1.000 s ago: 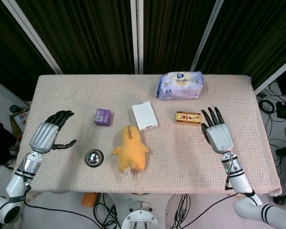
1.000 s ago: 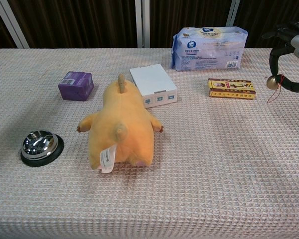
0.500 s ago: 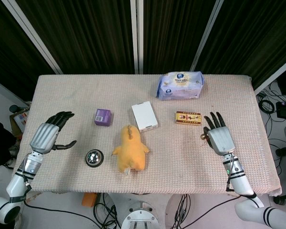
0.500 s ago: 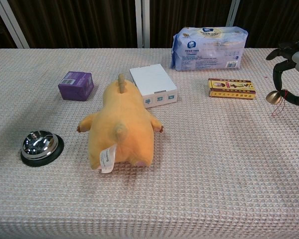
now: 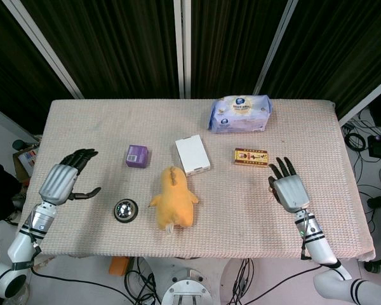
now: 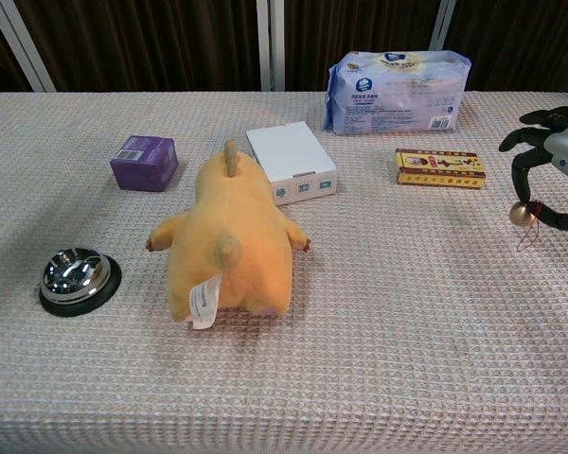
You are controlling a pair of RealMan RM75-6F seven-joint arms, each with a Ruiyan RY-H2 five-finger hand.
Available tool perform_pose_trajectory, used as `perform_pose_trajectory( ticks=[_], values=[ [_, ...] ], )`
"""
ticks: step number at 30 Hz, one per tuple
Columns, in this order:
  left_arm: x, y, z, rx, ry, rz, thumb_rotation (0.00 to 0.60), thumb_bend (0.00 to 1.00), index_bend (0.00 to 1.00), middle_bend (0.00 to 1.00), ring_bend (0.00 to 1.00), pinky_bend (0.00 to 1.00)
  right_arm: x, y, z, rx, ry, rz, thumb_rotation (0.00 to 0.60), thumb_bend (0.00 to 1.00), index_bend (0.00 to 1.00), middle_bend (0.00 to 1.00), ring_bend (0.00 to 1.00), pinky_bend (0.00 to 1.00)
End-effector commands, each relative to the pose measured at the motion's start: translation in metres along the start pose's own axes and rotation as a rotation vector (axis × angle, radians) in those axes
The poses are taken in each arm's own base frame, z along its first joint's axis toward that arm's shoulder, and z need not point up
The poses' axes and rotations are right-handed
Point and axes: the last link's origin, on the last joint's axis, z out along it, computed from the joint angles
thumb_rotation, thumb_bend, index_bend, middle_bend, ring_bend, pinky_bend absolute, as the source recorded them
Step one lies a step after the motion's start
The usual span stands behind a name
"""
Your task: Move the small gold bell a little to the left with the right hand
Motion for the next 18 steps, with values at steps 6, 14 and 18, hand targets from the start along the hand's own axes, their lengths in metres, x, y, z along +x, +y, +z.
perform_pose_trajectory(
  ticks=[6,14,18],
  values=[
    [0.0,-0.0011,-0.0004,0.0,0.003,-0.001,0.43,0.21,0.12,0.1,0.1,0.2,-0.0105,-0.001,-0.0028,0.013,-0.036,-0.008,0.6,0.38,0.86,0.17,0.0,0.0],
    [0.0006,-0.002,-0.0008,-0.002,0.003,0.004,0.43,0.21,0.12,0.1,0.1,0.2,-0.0126,-0.0008,-0.0026,0.015,-0.047,-0.011,0.6,0.32,0.75,0.14,0.0,0.0],
    [-0.0003,-0.0016,-0.0008,-0.004,0.001,0.005,0.428,0.21,0.12,0.1,0.1,0.2,-0.0134,-0.0011,-0.0033,0.021,-0.059,-0.014,0.6,0.29,0.7,0.13,0.0,0.0]
  ],
)
